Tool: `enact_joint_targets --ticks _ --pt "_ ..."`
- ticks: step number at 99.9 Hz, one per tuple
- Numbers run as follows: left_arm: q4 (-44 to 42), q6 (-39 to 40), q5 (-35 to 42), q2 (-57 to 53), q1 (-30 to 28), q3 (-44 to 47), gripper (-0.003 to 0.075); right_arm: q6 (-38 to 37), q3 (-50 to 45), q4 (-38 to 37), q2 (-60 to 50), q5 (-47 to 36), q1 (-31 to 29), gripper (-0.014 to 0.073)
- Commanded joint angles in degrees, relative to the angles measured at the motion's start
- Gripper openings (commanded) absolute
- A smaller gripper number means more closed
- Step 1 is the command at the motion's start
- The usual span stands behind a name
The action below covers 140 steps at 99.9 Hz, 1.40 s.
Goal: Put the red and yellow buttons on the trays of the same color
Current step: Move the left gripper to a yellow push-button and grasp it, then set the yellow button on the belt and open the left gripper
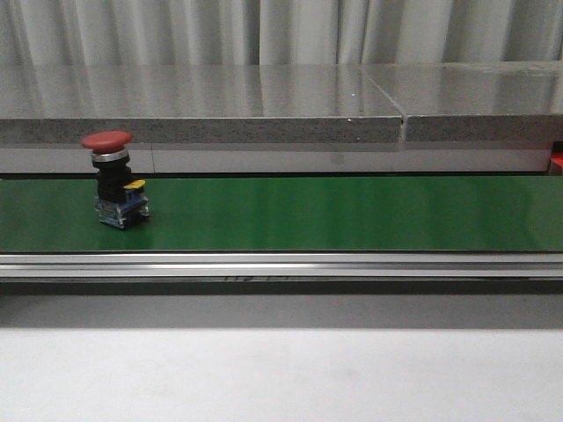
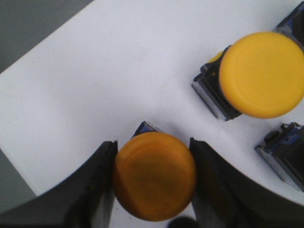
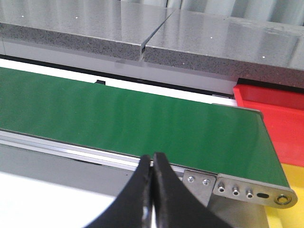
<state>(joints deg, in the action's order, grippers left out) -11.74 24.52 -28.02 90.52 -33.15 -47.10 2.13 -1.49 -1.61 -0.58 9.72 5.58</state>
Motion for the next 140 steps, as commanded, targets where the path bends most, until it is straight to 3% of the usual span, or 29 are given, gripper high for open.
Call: enact_joint_targets --ticks 1,20,58,80,111,140 --pt "0.09 0.43 1.05 -2.05 -0.17 -1.48 0.0099 0.32 0.54 -0.57 -0.85 -4.69 -0.05 -0.0067" --pt "0.26 0.43 -1.77 -5.46 0.09 -1.48 0.0000 0.32 0.54 -0.57 -0.85 -4.69 -0.05 -0.0067" --pt "0.28 0.32 -4.34 -22.25 2.52 -1.48 -0.0010 0.32 0.54 -0.57 -0.85 -4.69 -0.05 -0.0067" --pt "0.28 -1.37 -5.58 -28.55 7.23 -2.65 -0.0010 0.32 0.54 -0.57 -0.85 -4.69 -0.05 -0.0067" --pt "0.28 -5.96 -14.09 -22.99 19.52 -15.17 -0.0010 0.32 0.54 -0.57 -0.85 -4.69 -0.05 -0.0067" --pt "0.52 -8.99 -20.44 -10.68 25.38 -26.00 -0.0010 0.32 0.54 -0.57 -0.85 -4.69 -0.05 -0.0067"
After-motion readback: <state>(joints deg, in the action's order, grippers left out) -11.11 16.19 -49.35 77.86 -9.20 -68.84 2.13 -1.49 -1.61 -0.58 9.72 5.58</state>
